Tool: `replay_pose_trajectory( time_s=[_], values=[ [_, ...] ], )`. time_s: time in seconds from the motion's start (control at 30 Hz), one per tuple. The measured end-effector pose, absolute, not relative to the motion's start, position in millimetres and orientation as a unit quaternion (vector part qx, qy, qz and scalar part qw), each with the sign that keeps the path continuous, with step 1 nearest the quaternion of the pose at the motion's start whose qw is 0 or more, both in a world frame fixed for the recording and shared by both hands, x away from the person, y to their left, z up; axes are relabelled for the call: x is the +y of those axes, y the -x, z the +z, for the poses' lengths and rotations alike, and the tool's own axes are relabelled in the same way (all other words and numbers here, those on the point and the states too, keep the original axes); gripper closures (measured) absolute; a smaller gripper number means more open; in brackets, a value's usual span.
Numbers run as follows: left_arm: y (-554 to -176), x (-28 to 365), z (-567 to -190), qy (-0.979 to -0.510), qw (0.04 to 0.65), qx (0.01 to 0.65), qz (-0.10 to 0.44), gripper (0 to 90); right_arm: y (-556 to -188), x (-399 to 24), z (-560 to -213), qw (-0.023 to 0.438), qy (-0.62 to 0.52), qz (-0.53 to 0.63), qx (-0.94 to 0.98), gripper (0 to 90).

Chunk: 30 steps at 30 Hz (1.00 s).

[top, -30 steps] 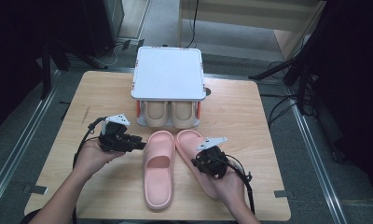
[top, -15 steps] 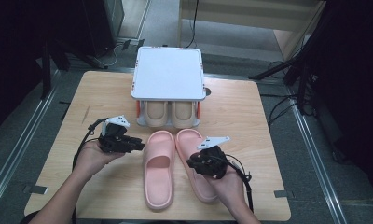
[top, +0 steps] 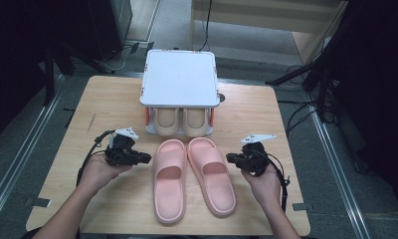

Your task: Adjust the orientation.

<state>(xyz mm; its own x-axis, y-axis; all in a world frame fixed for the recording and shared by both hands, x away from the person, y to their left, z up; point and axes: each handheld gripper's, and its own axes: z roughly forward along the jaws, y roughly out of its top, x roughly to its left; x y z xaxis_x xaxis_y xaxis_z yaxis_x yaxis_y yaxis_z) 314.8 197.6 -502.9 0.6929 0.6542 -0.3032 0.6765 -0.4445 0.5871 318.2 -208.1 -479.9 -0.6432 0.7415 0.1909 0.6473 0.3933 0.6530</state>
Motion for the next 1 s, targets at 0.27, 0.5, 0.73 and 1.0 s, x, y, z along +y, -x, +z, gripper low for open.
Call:
replay_pose_trajectory(
  time_s=[0.27,0.5,0.73,1.0],
  values=[
    [-314,189,-512,-0.862,0.332,0.383,-0.029,82.1,-323,-192,-492,0.087,-0.395,0.315,0.859,87.4],
    [-312,184,-511,-0.864,0.333,0.377,-0.030,82.5,-322,-192,-493,0.084,-0.400,0.319,0.855,88.8],
    [-311,182,-511,-0.863,0.336,0.374,-0.046,82.8,-320,-191,-493,0.075,-0.403,0.325,0.852,89.7],
    [-305,174,-512,-0.870,0.336,0.358,-0.052,82.7,-317,-191,-496,0.050,-0.409,0.342,0.844,90.0]
  ],
)
